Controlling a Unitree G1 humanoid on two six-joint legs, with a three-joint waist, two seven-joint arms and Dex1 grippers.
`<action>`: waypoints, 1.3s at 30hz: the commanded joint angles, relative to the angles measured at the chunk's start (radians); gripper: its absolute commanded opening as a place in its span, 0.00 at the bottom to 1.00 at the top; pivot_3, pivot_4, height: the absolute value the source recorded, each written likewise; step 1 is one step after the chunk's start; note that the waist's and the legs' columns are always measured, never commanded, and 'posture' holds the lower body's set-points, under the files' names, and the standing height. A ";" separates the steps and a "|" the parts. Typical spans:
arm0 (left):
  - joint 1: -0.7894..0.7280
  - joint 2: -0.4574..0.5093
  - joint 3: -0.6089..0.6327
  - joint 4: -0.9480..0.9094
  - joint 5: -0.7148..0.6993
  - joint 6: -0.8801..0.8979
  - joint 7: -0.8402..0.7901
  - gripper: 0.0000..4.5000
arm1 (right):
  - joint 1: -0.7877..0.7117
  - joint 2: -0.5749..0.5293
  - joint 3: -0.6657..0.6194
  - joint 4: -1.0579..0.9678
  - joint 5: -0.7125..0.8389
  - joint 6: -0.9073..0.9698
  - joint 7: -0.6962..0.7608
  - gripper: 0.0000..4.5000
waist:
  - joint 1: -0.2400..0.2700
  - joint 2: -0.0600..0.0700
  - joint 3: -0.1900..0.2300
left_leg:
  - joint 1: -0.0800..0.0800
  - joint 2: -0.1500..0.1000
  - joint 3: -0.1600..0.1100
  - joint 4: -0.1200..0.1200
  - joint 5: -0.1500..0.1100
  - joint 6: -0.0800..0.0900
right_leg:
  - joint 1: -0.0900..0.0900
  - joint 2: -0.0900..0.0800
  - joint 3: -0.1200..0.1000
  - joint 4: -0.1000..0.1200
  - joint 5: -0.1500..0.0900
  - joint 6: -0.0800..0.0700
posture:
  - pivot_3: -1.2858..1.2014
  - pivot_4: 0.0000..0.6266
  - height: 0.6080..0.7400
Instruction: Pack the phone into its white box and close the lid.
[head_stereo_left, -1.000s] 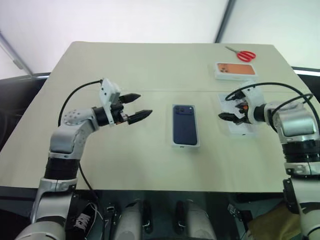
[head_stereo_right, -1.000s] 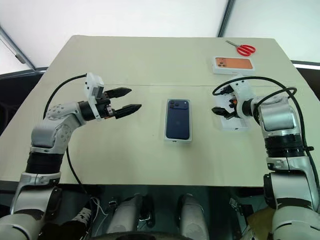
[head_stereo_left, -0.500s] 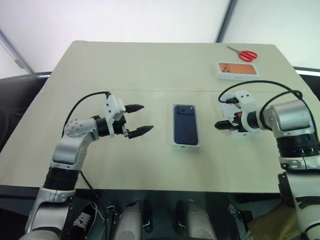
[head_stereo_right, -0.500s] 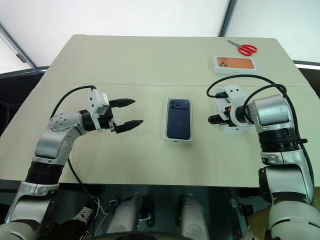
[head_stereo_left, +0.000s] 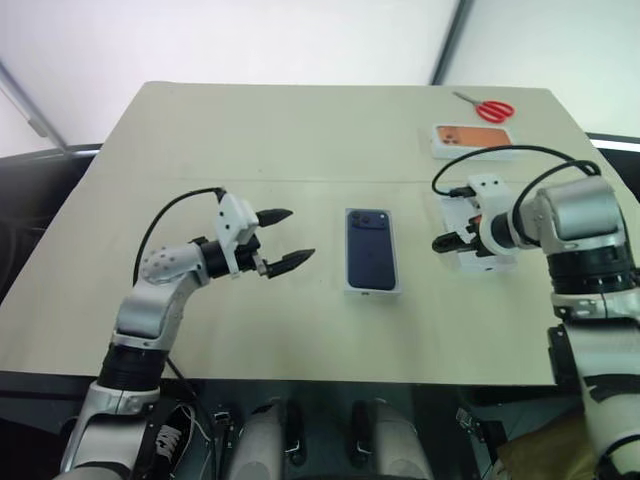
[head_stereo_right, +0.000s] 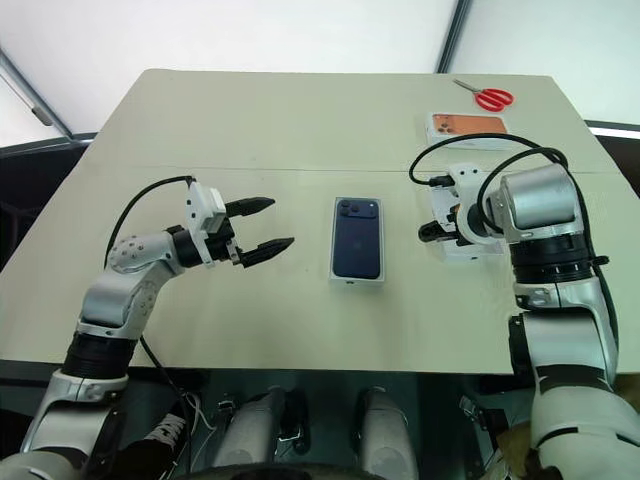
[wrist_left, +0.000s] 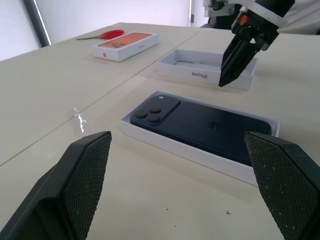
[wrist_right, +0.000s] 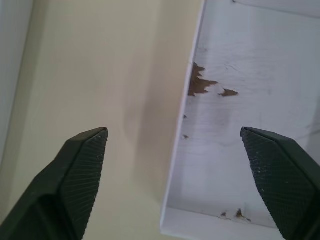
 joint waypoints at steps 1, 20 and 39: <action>0.007 0.007 0.000 -0.041 0.001 -0.005 0.008 1.00 | -0.022 0.008 -0.025 0.000 0.006 -0.007 -0.024 0.62 | 0.000 0.000 0.000 | 0.000 0.000 0.000 0.000 0.000 0.000 | 0.000 0.000 0.000 0.000 0.000 0.000 | 0.52 0.24 0.98; -0.034 0.003 0.031 0.020 -0.005 0.041 0.054 1.00 | -0.124 0.278 -0.488 -0.004 0.079 -0.131 -0.212 0.02 | -0.008 0.001 0.001 | 0.000 0.001 0.002 0.000 0.000 0.000 | -0.001 0.003 0.001 0.001 0.000 0.000 | 0.52 0.24 0.98; -0.081 -0.026 0.091 0.028 -0.045 0.102 0.167 1.00 | -0.066 0.824 -1.018 -0.167 0.965 0.038 -0.644 0.02 | -0.005 0.002 0.000 | -0.004 0.004 0.002 0.000 0.001 -0.001 | -0.004 0.010 0.004 0.002 0.000 -0.001 | 0.52 0.24 0.98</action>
